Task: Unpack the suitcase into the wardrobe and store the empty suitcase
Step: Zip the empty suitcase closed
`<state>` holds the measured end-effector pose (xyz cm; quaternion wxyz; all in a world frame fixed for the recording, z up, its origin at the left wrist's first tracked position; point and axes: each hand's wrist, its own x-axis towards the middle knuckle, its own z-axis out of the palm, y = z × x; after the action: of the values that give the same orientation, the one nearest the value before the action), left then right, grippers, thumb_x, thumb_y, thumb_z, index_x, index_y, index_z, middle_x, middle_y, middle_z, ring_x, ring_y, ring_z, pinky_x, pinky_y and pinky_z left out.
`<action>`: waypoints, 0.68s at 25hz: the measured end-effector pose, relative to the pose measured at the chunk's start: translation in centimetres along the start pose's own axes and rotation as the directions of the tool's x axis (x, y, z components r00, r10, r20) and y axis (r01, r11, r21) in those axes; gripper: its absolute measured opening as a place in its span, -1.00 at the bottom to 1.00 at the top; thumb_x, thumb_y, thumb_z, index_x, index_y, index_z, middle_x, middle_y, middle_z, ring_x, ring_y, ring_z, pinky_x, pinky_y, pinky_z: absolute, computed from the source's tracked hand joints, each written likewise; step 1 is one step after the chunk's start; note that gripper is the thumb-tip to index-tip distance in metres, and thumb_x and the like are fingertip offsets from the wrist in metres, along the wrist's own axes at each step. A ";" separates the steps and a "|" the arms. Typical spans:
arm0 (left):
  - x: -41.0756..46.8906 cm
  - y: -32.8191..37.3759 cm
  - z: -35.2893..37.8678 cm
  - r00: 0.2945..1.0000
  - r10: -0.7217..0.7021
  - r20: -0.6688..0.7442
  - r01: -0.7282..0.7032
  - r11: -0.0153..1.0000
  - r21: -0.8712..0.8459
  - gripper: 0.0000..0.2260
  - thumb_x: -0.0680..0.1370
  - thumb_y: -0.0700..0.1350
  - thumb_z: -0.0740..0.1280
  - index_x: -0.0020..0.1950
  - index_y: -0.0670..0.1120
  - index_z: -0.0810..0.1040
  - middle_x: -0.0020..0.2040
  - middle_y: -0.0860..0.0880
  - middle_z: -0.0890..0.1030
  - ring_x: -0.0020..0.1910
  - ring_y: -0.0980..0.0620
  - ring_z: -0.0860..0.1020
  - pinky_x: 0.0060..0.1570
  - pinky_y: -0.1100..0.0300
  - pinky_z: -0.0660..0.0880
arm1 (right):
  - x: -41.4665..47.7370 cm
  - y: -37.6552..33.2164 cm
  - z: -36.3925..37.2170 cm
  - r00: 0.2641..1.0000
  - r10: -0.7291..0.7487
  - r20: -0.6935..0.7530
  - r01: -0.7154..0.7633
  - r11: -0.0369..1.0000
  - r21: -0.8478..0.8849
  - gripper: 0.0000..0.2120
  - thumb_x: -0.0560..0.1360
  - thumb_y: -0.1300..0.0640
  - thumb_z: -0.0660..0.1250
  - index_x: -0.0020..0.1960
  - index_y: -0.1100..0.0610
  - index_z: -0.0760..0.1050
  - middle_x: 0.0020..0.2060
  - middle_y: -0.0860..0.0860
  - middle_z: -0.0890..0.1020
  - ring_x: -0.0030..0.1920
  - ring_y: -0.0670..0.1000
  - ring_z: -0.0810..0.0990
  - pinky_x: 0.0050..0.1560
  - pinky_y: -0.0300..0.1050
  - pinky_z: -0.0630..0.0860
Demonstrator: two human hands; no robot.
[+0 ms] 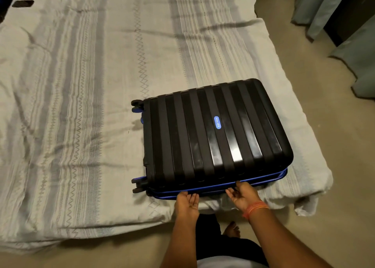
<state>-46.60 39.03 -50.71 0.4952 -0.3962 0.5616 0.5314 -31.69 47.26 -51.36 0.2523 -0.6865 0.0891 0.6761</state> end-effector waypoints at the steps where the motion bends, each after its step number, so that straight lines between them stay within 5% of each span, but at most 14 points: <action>1: -0.1 -0.1 0.1 0.999 0.027 -0.020 -0.027 0.999 0.037 -0.68 0.62 -0.28 0.14 0.36 -0.35 0.33 0.30 -0.27 0.44 0.34 -0.20 0.40 0.36 -0.04 0.35 | 0.4 0.0 -0.2 1.000 -0.015 -0.020 0.014 0.999 -0.044 -0.90 0.61 0.30 0.14 0.03 0.24 0.43 -0.04 0.18 0.49 -0.18 0.09 0.50 0.02 0.00 0.51; 4: 0.1 -0.4 0.6 0.990 0.120 -0.073 -0.105 0.978 0.182 -0.68 0.60 -0.35 0.12 0.35 -0.36 0.33 -0.04 -0.24 0.51 0.09 -0.19 0.51 0.24 -0.02 0.45 | 1.2 0.1 -0.7 0.995 -0.076 -0.067 0.062 0.980 -0.190 -0.91 0.60 0.29 0.19 0.09 0.21 0.41 -0.24 0.14 0.52 -0.28 0.03 0.51 -0.40 -0.12 0.57; 8: 0.2 -0.5 0.3 0.964 0.227 -0.140 -0.117 0.831 0.544 -0.74 0.57 -0.22 0.16 0.19 -0.32 0.46 -0.20 -0.15 0.53 -0.30 -0.12 0.53 -0.28 0.16 0.52 | 1.9 -0.2 -1.6 0.975 -0.204 -0.092 0.131 0.852 -0.508 -0.81 0.51 0.13 0.33 -0.14 0.28 0.52 -0.33 0.16 0.62 -0.30 0.14 0.61 -0.21 0.07 0.60; 10: -0.6 -1.2 -0.1 0.888 0.447 -0.108 -0.142 0.490 0.860 -0.77 0.53 -0.08 0.24 0.00 -0.22 0.55 -0.14 -0.17 0.60 -0.19 -0.18 0.59 -0.14 0.14 0.52 | 1.1 -1.1 -1.9 0.935 -0.351 -0.052 0.161 0.550 -0.819 -0.71 0.40 -0.02 0.37 -0.21 0.24 0.59 -0.28 0.16 0.68 -0.16 0.22 0.65 -0.03 0.08 0.60; 12: -2.3 -2.1 0.3 0.789 0.586 0.185 -0.261 0.046 0.964 -0.80 0.54 -0.02 0.26 -0.15 -0.12 0.57 -0.13 -0.13 0.62 -0.12 -0.14 0.60 -0.12 0.13 0.50 | -1.2 -2.3 -1.2 0.906 -0.417 0.067 0.187 0.254 -0.949 -0.72 0.42 0.00 0.36 -0.09 0.23 0.59 -0.11 0.17 0.66 0.02 0.23 0.61 0.04 -0.05 0.51; 15: -5.5 -2.9 3.5 0.502 0.448 0.740 -0.555 -0.489 0.673 -0.82 0.50 0.02 0.26 -0.24 0.00 0.55 -0.27 0.05 0.57 -0.31 0.10 0.56 -0.35 0.29 0.38 | -4.7 -5.4 0.4 0.953 -0.211 0.217 0.216 -0.026 -0.976 -0.62 0.47 -0.04 0.34 0.13 0.23 0.56 -0.01 0.14 0.62 0.01 0.14 0.61 -0.05 -0.08 0.55; 17: -6.9 -2.8 6.8 0.232 0.331 0.915 -0.661 -0.636 0.398 -0.78 0.45 0.04 0.26 -0.38 0.00 0.44 -0.41 0.07 0.45 -0.46 0.14 0.44 -0.44 0.34 0.23 | -7.3 -8.6 1.7 0.960 0.060 0.272 0.278 -0.125 -0.953 -0.69 0.52 0.01 0.29 0.10 0.22 0.58 -0.10 0.06 0.61 -0.22 -0.02 0.60 -0.30 -0.24 0.56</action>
<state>-41.64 44.90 -44.12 0.2142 0.5765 0.7652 0.1905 -29.72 53.83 -42.26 -0.2806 -0.5664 -0.5317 0.5637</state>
